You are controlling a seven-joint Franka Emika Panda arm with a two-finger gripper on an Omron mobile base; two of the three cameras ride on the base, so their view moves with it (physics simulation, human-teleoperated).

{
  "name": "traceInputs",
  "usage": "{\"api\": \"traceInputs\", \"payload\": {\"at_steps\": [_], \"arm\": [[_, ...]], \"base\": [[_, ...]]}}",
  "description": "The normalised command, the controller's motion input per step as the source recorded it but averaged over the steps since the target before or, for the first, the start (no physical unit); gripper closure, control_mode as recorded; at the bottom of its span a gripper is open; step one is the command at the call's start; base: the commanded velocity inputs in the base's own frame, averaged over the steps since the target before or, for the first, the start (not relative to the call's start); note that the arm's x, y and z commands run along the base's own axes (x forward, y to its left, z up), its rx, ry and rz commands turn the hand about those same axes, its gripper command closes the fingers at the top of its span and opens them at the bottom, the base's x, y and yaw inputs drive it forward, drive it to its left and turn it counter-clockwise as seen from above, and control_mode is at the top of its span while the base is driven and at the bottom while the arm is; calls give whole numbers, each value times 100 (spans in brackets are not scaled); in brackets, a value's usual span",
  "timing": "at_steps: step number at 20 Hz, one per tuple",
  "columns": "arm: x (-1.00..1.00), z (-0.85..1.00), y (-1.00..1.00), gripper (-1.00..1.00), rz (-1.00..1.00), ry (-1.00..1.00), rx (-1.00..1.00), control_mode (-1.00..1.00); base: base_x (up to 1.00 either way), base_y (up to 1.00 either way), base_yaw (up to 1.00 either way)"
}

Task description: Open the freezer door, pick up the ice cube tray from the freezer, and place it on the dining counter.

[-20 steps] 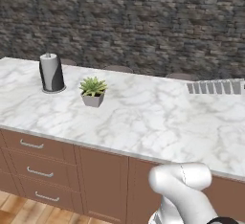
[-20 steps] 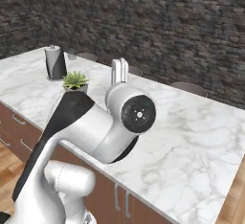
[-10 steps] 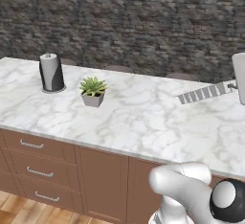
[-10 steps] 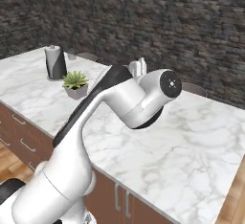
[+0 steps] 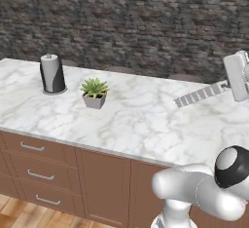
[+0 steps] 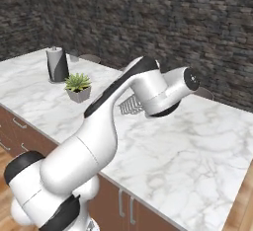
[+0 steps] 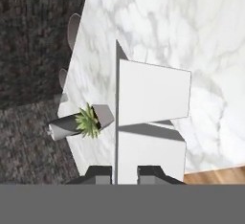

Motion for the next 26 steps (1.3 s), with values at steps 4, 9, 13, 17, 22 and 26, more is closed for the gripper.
{"api": "traceInputs", "payload": {"at_steps": [4, 9, 13, 17, 22, 26], "arm": [[37, -36, 0, 100, 7, -2, -1, -100], [35, -46, 2, 100, 1, -3, -9, -100], [35, -56, 4, 100, 0, 0, -13, -100], [29, -64, 3, 100, 0, 0, -13, -100], [25, -65, 0, 100, 0, 0, -7, -100], [22, -51, 0, 100, 1, 0, -1, -100]], "base": [[0, 0, 0], [0, 0, 0], [0, 0, 0], [0, 0, 0], [0, 0, 0], [0, 0, 0]]}}
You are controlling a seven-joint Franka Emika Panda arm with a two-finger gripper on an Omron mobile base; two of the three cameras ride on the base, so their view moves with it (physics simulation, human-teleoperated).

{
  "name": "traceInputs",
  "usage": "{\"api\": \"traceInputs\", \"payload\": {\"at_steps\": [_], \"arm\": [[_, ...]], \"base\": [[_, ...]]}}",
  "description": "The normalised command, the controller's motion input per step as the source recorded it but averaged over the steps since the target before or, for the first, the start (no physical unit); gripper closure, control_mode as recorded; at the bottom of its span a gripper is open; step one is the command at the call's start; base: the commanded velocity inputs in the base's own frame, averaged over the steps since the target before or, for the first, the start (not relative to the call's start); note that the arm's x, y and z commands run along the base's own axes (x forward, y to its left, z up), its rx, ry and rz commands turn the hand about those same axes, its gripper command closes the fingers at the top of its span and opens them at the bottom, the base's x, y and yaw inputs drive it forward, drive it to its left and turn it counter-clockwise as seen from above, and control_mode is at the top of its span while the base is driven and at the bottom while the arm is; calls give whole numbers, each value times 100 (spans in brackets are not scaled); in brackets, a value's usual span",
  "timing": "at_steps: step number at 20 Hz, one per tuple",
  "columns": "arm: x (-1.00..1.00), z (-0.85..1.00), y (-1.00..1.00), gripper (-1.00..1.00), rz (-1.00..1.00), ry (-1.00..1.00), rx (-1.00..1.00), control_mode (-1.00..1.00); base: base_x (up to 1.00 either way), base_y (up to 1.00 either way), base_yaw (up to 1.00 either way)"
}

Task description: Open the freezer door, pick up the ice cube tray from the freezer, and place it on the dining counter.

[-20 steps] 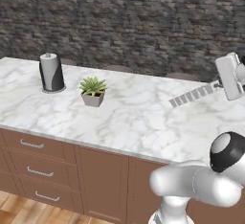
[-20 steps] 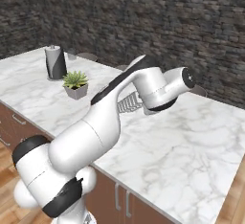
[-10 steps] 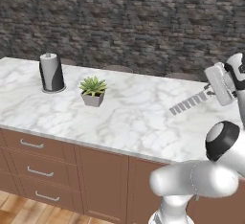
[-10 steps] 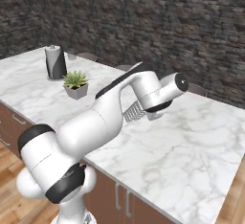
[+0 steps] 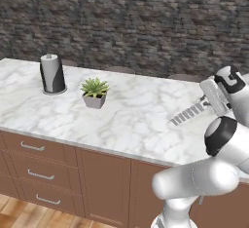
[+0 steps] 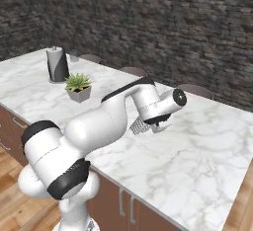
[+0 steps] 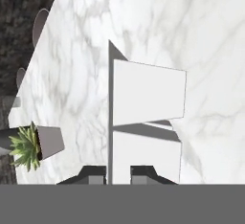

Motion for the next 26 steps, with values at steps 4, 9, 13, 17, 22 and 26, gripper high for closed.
{"api": "traceInputs", "payload": {"at_steps": [4, 9, 13, 17, 22, 26], "arm": [[15, -36, 0, 100, 3, 0, 0, -100], [6, -21, 0, 100, 5, 5, 0, -100], [0, -22, 0, 100, 7, 8, 0, -100], [0, -6, 0, 100, 4, 2, 0, -100], [0, 0, 0, 100, 0, 0, 0, -100], [0, 0, 0, -100, 0, 0, 0, -100]], "base": [[0, 0, 0], [0, 0, 0], [0, 0, 0], [0, 0, 0], [0, 0, 0], [0, 0, 0]]}}
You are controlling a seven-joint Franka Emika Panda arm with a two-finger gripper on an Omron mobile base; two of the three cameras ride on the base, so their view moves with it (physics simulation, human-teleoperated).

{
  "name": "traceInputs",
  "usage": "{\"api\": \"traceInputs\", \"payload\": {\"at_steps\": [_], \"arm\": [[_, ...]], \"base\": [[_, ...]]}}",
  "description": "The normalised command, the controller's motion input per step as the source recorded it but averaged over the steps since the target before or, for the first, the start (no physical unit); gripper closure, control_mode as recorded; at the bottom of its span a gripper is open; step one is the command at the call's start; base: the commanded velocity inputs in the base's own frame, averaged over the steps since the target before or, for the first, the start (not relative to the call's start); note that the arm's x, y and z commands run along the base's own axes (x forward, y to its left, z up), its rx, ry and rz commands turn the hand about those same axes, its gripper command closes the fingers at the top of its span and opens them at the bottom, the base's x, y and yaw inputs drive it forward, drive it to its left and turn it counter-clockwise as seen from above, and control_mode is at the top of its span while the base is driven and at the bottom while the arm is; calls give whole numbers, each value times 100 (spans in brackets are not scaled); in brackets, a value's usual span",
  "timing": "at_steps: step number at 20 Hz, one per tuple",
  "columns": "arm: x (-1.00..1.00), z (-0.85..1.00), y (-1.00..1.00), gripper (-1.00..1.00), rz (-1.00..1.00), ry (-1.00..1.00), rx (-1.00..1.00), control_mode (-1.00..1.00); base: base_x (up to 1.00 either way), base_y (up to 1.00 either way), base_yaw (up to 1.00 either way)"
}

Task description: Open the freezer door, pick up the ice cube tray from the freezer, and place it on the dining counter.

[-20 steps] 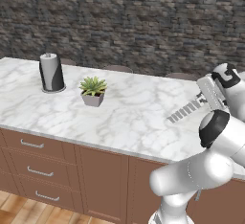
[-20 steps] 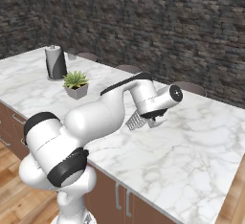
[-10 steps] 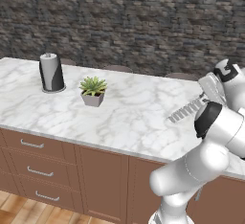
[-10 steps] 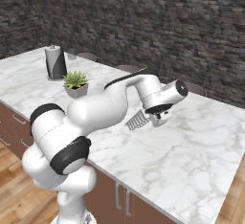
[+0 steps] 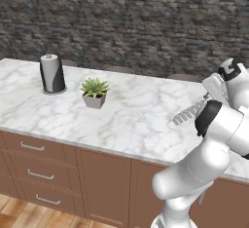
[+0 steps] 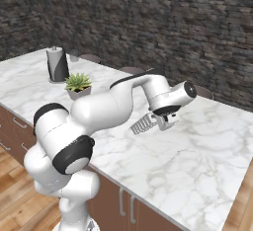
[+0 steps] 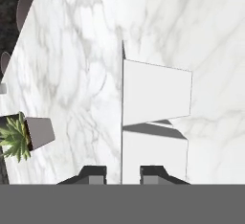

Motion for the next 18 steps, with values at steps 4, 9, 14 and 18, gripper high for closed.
{"api": "traceInputs", "payload": {"at_steps": [4, 9, 14, 18], "arm": [[0, 0, 0, -100, 0, 0, 0, -100], [0, -1, 0, -100, 0, 0, -2, -100], [-3, -7, -7, -100, 0, 3, -14, -100], [-1, -19, -8, -100, 0, 13, -23, -100]], "base": [[0, 0, 0], [0, 0, 0], [0, 0, 0], [0, 0, 0]]}}
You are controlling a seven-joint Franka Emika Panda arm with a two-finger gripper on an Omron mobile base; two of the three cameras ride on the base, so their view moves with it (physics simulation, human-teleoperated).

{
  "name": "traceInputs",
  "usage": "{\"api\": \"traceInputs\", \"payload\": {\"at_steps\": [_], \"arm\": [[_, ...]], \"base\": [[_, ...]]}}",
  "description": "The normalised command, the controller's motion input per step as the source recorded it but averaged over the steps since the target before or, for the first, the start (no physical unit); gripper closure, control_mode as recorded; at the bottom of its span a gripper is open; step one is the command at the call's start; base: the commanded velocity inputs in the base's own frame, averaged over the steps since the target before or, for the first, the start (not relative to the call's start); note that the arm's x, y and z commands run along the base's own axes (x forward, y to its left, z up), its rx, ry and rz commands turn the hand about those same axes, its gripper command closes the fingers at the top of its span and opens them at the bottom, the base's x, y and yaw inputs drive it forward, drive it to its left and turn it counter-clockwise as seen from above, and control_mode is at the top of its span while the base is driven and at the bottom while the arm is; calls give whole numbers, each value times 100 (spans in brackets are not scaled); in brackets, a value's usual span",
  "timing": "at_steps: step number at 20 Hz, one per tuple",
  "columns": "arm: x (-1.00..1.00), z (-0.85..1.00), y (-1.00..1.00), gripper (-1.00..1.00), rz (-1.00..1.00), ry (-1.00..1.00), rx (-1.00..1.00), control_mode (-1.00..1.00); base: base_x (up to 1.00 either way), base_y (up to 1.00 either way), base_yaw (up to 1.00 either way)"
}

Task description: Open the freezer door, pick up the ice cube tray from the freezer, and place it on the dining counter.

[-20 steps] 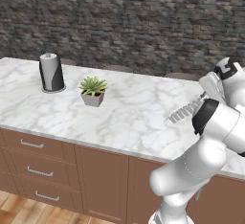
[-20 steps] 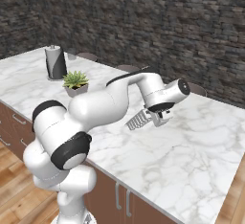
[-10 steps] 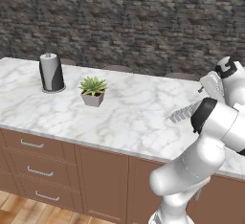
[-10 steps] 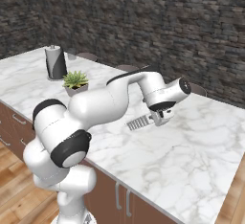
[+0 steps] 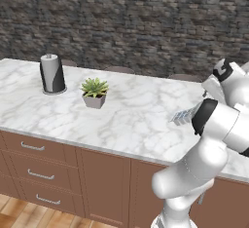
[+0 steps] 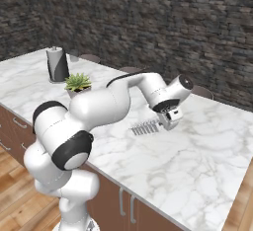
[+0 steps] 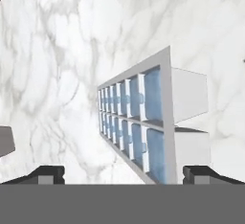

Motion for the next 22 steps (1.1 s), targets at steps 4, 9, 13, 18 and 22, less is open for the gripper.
{"api": "traceInputs", "payload": {"at_steps": [4, 9, 13, 18, 22], "arm": [[0, -40, -1, -100, 0, 14, -22, -100], [-1, -42, -10, -100, 0, 11, -14, -100], [0, -19, -3, -100, 0, 7, -7, -100], [-9, 4, -4, -100, 0, 1, -4, -100], [-46, 5, -9, -100, 0, 0, -12, -100]], "base": [[0, 0, 0], [0, 0, 0], [0, 0, 0], [0, 0, 0], [0, 0, 0]]}}
